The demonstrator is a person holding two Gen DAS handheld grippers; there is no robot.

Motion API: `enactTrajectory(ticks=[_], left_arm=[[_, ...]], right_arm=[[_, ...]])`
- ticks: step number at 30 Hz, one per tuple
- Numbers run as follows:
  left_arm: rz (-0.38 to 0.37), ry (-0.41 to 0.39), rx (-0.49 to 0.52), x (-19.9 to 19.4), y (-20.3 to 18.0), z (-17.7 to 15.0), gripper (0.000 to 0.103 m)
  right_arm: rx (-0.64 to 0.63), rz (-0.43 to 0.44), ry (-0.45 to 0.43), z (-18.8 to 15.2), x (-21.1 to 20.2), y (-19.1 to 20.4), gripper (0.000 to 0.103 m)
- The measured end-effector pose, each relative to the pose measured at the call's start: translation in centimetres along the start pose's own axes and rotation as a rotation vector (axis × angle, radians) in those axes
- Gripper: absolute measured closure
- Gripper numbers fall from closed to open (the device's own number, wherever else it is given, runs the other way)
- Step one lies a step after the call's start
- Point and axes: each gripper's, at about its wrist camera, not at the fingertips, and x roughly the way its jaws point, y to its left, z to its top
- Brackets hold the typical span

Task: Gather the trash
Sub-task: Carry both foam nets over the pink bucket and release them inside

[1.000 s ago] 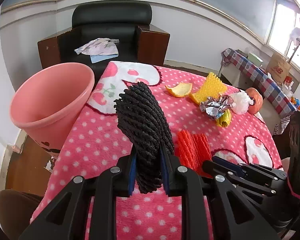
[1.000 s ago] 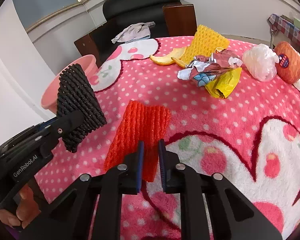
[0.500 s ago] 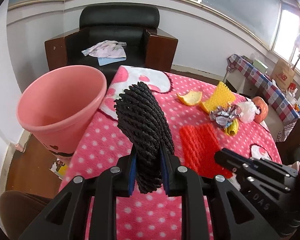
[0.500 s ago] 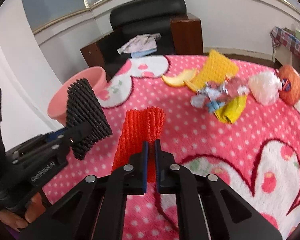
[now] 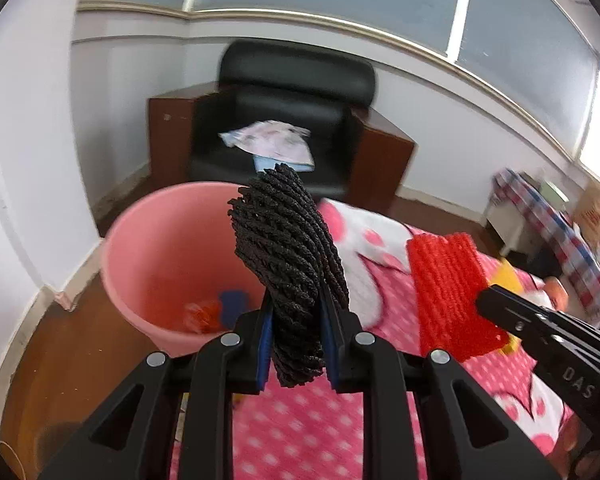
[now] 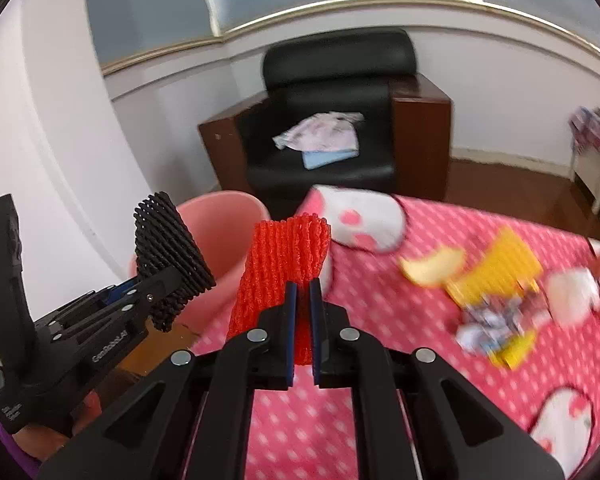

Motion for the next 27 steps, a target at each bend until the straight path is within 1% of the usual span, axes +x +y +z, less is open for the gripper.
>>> enactTrajectory(ticks=[5, 8, 13, 16, 21, 24, 25, 26, 27], left_arm=[[0.059, -0.015, -0.039, 1.2, 3.5, 1.4, 0.083], [0.089, -0.007, -0.046, 2.4, 5.3, 1.9, 0.083], [0.133, 0.015, -0.031, 4.2, 7.4, 2.3, 0.083], [0.163, 0.023, -0.015, 5.0, 8.1, 2.3, 0.083], [0.192, 0.04, -0.011, 6.2, 9.4, 2.3, 0.079], [0.189, 0.041, -0.006, 6.7, 9.9, 2.2, 0.07], [0.19, 0.04, -0.004, 6.7, 10.0, 2.2, 0.063], [0.187, 0.039, -0.001, 6.7, 10.0, 2.2, 0.059], [0.182, 0.036, 0.003, 6.6, 10.0, 2.1, 0.058]], right_arm=[[-0.066, 0.026, -0.005, 2.3, 2.9, 3.1, 0.097], [-0.091, 0.031, 0.02, 3.1, 5.3, 4.4, 0.097], [-0.127, 0.05, 0.058, 3.5, 8.9, 7.0, 0.097], [-0.155, 0.048, 0.081, 3.4, 10.9, 8.3, 0.096], [-0.156, 0.046, 0.118, 3.2, 13.5, 9.4, 0.096], [-0.164, 0.039, 0.138, 3.1, 14.5, 9.9, 0.096], [-0.17, 0.034, 0.148, 3.0, 14.9, 10.0, 0.096], [-0.172, 0.03, 0.155, 3.0, 15.1, 10.1, 0.095], [-0.172, 0.029, 0.161, 2.9, 15.3, 10.1, 0.094]])
